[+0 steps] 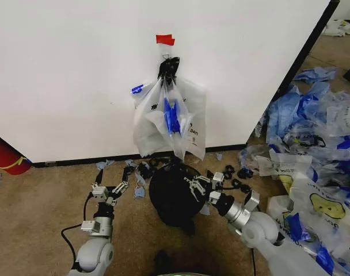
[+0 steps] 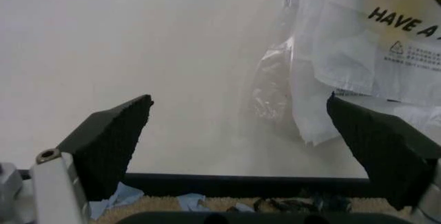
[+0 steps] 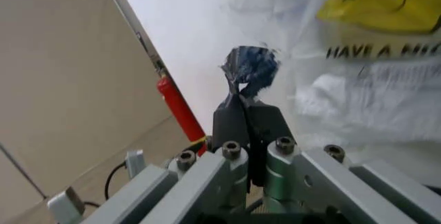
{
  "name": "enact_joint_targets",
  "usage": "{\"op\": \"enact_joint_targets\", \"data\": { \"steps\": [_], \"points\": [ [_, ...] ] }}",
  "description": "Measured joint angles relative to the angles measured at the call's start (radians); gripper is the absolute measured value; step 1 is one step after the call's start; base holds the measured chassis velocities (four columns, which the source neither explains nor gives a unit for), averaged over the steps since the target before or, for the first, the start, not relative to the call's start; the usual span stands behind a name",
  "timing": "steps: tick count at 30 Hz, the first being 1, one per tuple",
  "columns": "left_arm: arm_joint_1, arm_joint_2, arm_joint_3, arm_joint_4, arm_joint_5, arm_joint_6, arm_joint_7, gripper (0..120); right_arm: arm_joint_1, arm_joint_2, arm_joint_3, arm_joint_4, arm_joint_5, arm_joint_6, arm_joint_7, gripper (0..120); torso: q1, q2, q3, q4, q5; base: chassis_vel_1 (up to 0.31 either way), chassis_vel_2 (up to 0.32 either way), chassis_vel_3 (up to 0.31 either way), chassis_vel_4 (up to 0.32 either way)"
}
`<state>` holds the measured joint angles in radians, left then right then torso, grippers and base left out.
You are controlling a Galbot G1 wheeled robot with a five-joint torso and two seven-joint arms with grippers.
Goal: Pick up the garbage bag from the wall and place it over the trash bin.
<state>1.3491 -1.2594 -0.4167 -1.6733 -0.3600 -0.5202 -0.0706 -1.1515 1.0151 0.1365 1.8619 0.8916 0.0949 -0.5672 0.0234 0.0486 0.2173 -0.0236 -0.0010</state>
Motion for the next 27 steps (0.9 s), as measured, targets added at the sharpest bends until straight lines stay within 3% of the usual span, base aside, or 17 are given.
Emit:
{"op": "enact_joint_targets", "data": {
  "steps": [17,23,27],
  "points": [
    [0.0,0.0,-0.002,-0.046,0.046,-0.021,0.003,100,0.019,0.032,0.035,-0.011,0.015,0.002,0.006,0,0.0,0.0,0.0,0.0,0.0,0.0,0.0,0.0,0.0],
    [-0.054,0.02,0.003,-0.064,0.271,-0.094,0.027,100,0.012,0.041,0.038,-0.015,0.012,0.004,0.005,0,0.0,0.0,0.0,0.0,0.0,0.0,0.0,0.0,0.0],
    [-0.081,0.04,0.031,-0.115,0.323,-0.086,0.038,100,0.012,0.048,0.04,-0.021,0.007,0.004,0.005,0,0.0,0.0,0.0,-0.0001,-0.0001,0.0,0.0,0.0,0.0]
  ]
}}
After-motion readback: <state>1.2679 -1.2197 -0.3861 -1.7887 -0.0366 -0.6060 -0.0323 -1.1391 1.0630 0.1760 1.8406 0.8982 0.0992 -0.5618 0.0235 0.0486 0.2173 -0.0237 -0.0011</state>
